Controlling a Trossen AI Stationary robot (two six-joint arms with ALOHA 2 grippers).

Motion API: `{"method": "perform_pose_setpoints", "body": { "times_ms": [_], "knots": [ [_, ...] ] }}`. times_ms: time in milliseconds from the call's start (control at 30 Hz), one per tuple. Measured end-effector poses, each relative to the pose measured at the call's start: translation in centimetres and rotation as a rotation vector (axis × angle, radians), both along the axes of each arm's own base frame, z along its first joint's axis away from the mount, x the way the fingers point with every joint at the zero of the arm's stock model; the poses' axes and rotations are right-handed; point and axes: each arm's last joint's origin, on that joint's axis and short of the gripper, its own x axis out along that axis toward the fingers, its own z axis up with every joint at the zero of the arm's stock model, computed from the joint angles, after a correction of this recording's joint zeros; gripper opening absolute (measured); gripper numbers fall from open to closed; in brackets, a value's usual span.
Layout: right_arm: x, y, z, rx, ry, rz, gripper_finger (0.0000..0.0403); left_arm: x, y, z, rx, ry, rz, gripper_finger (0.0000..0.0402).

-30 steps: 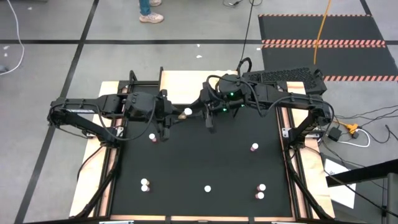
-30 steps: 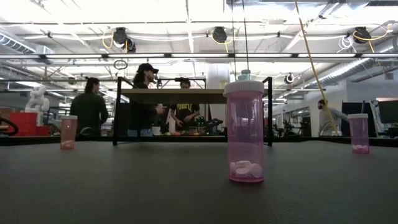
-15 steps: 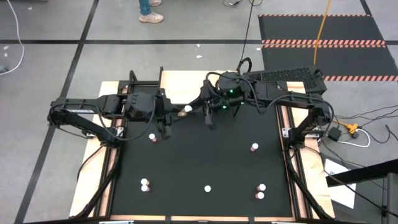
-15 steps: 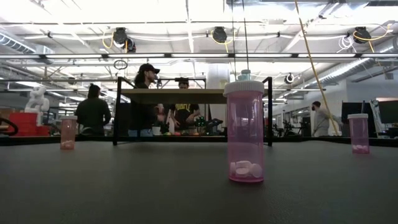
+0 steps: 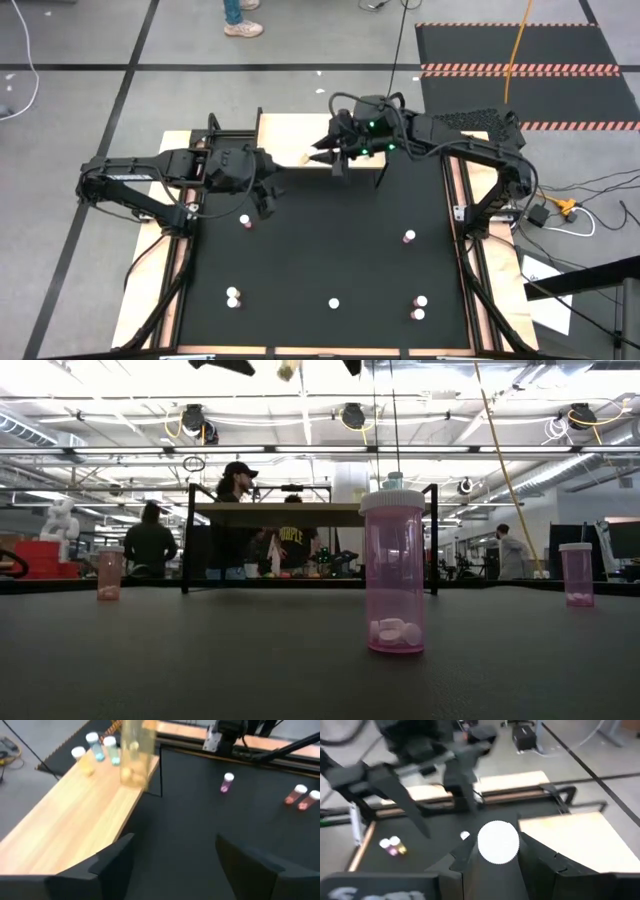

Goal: Pick and place medicine bottles onto shelf by color
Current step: Put the top yellow pill bottle on the shelf aligned with the other yellow pill bottle

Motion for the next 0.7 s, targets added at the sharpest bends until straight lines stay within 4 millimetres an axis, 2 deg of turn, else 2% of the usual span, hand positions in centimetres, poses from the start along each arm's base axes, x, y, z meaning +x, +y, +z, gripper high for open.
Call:
{"method": "perform_pose_setpoints", "body": {
  "times_ms": [200,333,533,700],
  "knots": [
    [-0.9,-2.0,-1.5,-0.063,0.135,-0.091,0.0118,-0.5,0.1,-0.7,-0.032,0.076,0.032,0.0308],
    [-2.1,-3.4,-3.0,-0.055,0.16,-0.147,0.0118,-0.8,0.2,-0.9,-0.043,0.094,0.093,0.031],
    [-5.1,-5.0,-6.0,-0.107,0.176,-0.35,0.0118,-0.8,0.3,-0.9,-0.038,0.085,0.136,0.031],
    [-5.7,-5.7,-7.9,-0.138,0.239,-0.396,0.0118,-0.7,0.7,-0.7,-0.029,0.068,0.142,0.031]
  ]
}}
